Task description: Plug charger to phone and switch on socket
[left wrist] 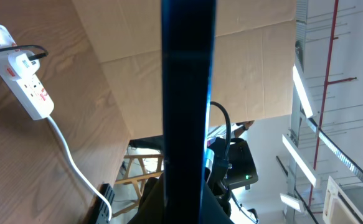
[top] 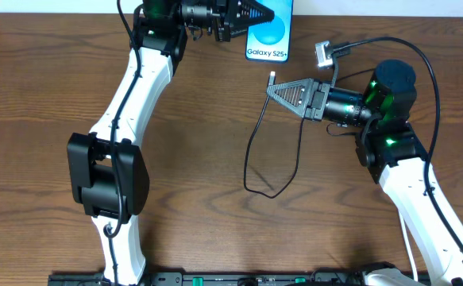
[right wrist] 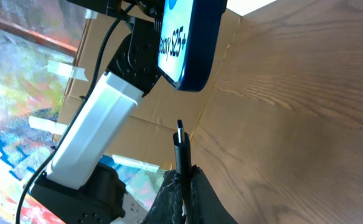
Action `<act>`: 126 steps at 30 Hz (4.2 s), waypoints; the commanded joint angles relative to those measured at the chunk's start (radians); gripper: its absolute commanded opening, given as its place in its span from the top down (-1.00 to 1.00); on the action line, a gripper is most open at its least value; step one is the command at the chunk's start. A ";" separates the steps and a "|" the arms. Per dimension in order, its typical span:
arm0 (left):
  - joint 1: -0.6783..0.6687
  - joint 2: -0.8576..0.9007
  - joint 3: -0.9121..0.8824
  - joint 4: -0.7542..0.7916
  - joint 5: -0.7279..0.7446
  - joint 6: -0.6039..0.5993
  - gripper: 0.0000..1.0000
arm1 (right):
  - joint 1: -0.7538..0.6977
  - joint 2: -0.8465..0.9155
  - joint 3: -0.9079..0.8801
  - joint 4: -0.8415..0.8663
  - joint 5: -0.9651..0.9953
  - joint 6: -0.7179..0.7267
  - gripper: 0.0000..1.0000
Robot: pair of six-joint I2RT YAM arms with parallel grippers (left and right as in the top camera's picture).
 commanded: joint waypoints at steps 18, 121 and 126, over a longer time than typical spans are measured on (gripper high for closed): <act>-0.011 -0.042 0.020 0.013 0.016 0.032 0.85 | 0.023 0.035 0.003 0.089 0.045 0.082 0.98; -0.009 -0.042 0.020 0.013 0.038 0.059 0.85 | 0.010 0.053 0.003 0.165 0.012 0.127 0.98; -0.009 -0.042 0.020 0.013 0.038 0.063 0.86 | 0.010 0.053 0.003 0.165 0.012 0.131 0.98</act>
